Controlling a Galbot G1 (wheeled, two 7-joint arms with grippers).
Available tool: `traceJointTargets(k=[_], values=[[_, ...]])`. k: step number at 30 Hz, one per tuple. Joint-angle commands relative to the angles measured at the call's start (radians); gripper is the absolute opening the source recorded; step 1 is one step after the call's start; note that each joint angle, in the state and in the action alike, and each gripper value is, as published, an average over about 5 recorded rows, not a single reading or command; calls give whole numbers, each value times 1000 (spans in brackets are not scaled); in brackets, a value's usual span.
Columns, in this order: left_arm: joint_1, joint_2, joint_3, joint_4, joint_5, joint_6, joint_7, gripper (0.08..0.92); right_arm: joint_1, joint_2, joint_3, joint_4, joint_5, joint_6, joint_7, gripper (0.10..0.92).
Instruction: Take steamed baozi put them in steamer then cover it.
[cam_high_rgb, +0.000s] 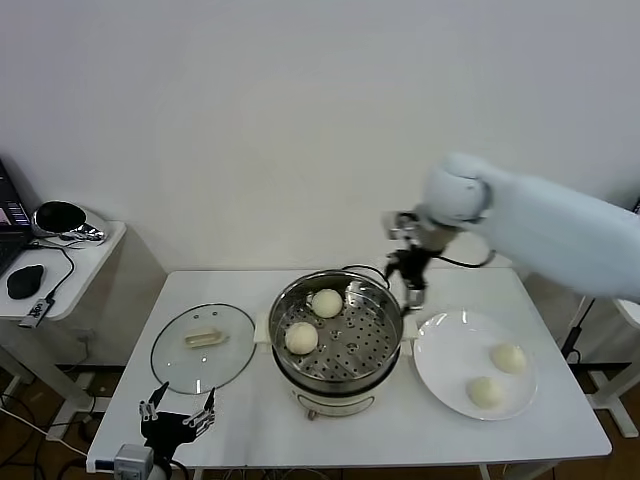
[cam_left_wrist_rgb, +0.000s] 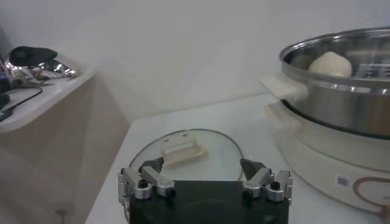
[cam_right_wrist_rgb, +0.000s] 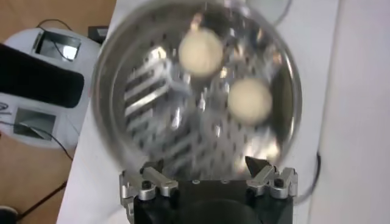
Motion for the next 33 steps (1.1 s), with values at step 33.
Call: traceJointTargets(k=[33], values=[[47, -6, 14, 19, 57, 18, 9, 823, -788, -83, 517, -150, -442, 217, 52, 823]])
